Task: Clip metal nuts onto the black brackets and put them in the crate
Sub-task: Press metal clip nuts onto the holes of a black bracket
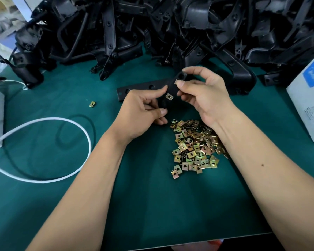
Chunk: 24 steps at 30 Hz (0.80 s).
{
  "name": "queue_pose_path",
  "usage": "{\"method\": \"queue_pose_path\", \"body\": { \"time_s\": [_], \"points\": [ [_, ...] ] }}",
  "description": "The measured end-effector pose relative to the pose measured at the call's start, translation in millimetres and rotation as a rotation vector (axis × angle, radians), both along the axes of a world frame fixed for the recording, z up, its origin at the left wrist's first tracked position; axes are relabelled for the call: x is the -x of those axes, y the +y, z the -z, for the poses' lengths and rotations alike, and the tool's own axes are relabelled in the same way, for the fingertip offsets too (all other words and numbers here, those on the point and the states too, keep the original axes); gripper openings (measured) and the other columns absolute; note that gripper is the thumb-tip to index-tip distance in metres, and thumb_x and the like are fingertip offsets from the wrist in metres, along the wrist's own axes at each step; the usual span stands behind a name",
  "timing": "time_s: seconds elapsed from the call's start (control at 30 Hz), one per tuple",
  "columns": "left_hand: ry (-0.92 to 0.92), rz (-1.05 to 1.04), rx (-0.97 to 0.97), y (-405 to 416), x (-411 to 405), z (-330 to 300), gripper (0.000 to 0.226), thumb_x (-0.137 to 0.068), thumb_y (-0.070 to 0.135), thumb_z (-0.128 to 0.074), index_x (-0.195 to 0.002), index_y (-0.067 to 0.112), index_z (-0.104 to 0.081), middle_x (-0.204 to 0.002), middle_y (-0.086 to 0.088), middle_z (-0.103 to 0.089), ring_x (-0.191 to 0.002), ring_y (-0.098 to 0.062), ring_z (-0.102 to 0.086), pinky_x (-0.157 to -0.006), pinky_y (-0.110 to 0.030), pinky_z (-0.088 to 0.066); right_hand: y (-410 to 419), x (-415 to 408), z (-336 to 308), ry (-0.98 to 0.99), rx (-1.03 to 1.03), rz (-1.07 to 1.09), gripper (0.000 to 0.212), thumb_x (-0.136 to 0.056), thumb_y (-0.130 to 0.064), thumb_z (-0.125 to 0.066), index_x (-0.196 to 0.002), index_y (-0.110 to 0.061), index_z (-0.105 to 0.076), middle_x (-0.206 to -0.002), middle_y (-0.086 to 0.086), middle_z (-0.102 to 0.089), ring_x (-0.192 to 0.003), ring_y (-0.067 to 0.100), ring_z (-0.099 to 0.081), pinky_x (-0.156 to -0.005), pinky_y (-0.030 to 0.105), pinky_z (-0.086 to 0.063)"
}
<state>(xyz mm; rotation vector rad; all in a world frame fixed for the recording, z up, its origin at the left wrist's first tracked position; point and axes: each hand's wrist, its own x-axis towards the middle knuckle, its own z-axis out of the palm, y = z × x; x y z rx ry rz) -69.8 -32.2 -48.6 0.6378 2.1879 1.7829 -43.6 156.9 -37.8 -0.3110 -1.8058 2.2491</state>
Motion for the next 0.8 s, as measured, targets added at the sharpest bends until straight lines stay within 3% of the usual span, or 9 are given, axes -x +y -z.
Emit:
{"method": "queue_pose_path", "body": {
  "time_s": [0.13,0.3,0.43,0.53,0.6,0.7,0.8],
  "points": [
    [0.032,-0.062,0.079,-2.5,2.4,0.4,0.051,-0.092,-0.013,-0.066,-0.131,0.021,-0.067,-0.084,-0.001,-0.068,-0.066,-0.016,-0.073,-0.066,-0.024,-0.060,20.7,-0.3,-4.8,0.041,-0.475,-0.175,0.037,-0.085,-0.002,-0.080,-0.119,-0.015,-0.073,-0.078,0.013,-0.074,-0.067,0.019,-0.069,-0.064,0.026,-0.057],
    [0.175,-0.213,0.194,-11.3,6.9,0.9,0.034,-0.086,0.005,-0.081,-0.113,0.025,-0.077,-0.093,0.007,-0.076,-0.058,-0.012,-0.070,-0.062,-0.025,-0.061,18.6,-1.9,-1.6,0.101,-0.906,-0.167,0.031,-0.079,-0.019,-0.089,-0.106,-0.028,-0.079,-0.071,-0.005,-0.065,-0.060,0.001,-0.052,-0.064,0.020,-0.047],
    [0.205,-0.262,0.182,-10.2,6.6,1.6,0.027,-0.087,0.009,-0.082,-0.111,0.021,-0.078,-0.090,0.010,-0.074,-0.054,-0.008,-0.067,-0.057,-0.024,-0.060,18.0,-1.1,-2.6,0.175,-1.050,-0.106,0.030,-0.073,-0.031,-0.092,-0.101,-0.029,-0.081,-0.083,0.000,-0.059,-0.069,0.009,-0.049,-0.065,0.026,-0.040],
    [0.224,-0.233,0.164,-10.4,6.9,2.1,0.026,-0.088,0.004,-0.080,-0.109,0.018,-0.078,-0.095,-0.001,-0.073,-0.059,-0.006,-0.066,-0.055,-0.022,-0.058,17.3,0.2,-0.9,0.223,-1.077,-0.161,0.030,-0.075,-0.024,-0.092,-0.103,-0.024,-0.082,-0.098,-0.005,-0.068,-0.085,0.007,-0.060,-0.070,0.011,-0.038],
    [0.267,-0.218,0.158,-10.1,5.4,1.2,0.028,-0.088,0.001,-0.078,-0.107,0.021,-0.077,-0.094,-0.005,-0.070,-0.059,-0.007,-0.065,-0.054,-0.022,-0.058,14.4,1.1,1.4,0.245,-1.078,-0.163,0.027,-0.077,-0.019,-0.090,-0.102,-0.020,-0.082,-0.096,-0.010,-0.071,-0.082,0.002,-0.063,-0.067,0.005,-0.036],
    [0.320,-0.225,0.137,-8.3,2.7,-1.0,0.033,-0.089,-0.001,-0.077,-0.105,0.028,-0.075,-0.093,-0.006,-0.068,-0.057,-0.009,-0.064,-0.054,-0.021,-0.057,10.5,0.0,2.0,0.276,-1.052,-0.126,0.021,-0.077,-0.016,-0.088,-0.096,-0.017,-0.080,-0.089,-0.013,-0.068,-0.080,0.000,-0.062,-0.067,0.007,-0.038],
    [0.365,-0.237,0.145,-6.8,0.6,-4.4,0.029,-0.089,-0.002,-0.076,-0.107,0.021,-0.078,-0.096,-0.009,-0.067,-0.063,-0.011,-0.065,-0.056,-0.023,-0.059,6.4,-4.0,-3.6,0.299,-1.025,-0.094,0.019,-0.076,-0.013,-0.088,-0.092,-0.013,-0.078,-0.089,-0.007,-0.068,-0.084,0.007,-0.063,-0.075,0.016,-0.044]
  ]
}}
